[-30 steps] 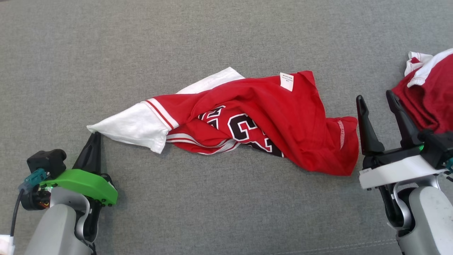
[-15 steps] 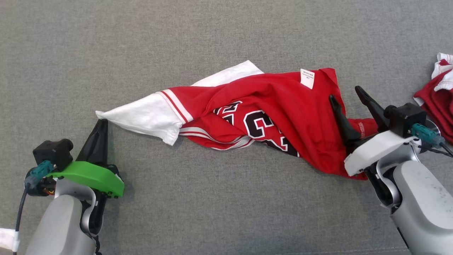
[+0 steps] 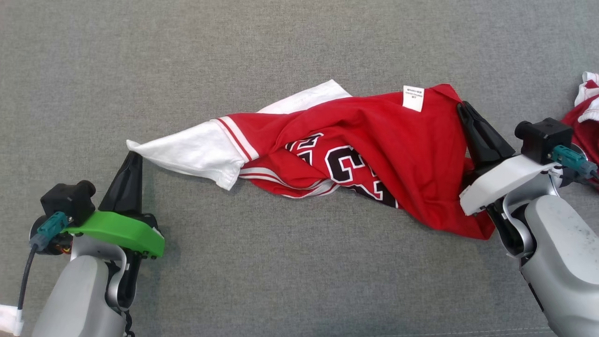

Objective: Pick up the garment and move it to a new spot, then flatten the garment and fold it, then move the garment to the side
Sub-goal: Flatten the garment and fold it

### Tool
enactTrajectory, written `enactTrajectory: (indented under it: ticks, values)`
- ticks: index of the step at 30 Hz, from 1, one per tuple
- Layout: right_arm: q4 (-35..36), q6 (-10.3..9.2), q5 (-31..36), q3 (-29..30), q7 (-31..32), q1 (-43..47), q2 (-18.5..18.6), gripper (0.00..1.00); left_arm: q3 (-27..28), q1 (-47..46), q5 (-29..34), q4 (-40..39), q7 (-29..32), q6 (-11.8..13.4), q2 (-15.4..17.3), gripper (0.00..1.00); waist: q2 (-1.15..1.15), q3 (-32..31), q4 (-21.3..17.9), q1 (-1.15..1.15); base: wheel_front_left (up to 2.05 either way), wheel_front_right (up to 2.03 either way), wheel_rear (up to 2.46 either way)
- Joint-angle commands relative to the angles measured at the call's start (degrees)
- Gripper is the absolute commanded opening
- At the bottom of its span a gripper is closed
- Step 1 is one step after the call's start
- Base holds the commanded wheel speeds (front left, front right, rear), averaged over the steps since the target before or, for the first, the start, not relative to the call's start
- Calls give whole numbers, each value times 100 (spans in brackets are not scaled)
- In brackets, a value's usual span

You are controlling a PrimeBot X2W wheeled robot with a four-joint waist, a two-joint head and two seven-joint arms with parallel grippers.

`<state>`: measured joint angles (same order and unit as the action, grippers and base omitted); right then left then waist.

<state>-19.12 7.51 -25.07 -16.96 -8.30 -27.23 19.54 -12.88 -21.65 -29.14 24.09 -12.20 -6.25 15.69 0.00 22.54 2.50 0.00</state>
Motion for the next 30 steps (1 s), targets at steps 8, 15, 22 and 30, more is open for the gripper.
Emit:
enactTrajectory:
  ticks: [8, 15, 22, 30]
  values:
    - [496, -4, 76, 261, -221, 160, -50, 0, 85, 274, 43, -635, -83, 160, 150, 0, 0, -125, -32, 0, 0, 0, 0]
    - [1258, -4, 275, 638, -245, 323, -126, 0, 92, 362, 162, -1646, 16, 342, 294, 0, 0, -201, -70, 0, 0, 0, 0]
    - [1953, -4, 417, 892, -93, 461, -204, 0, 62, 270, 354, -2644, 253, 519, 479, 0, 0, -314, -155, 0, 0, 0, 0]
    - [2417, -4, 539, 1096, 4, 591, -364, 0, 182, 131, 445, -3291, 291, 736, 556, 0, 0, -477, -216, 0, 0, 0, 0]
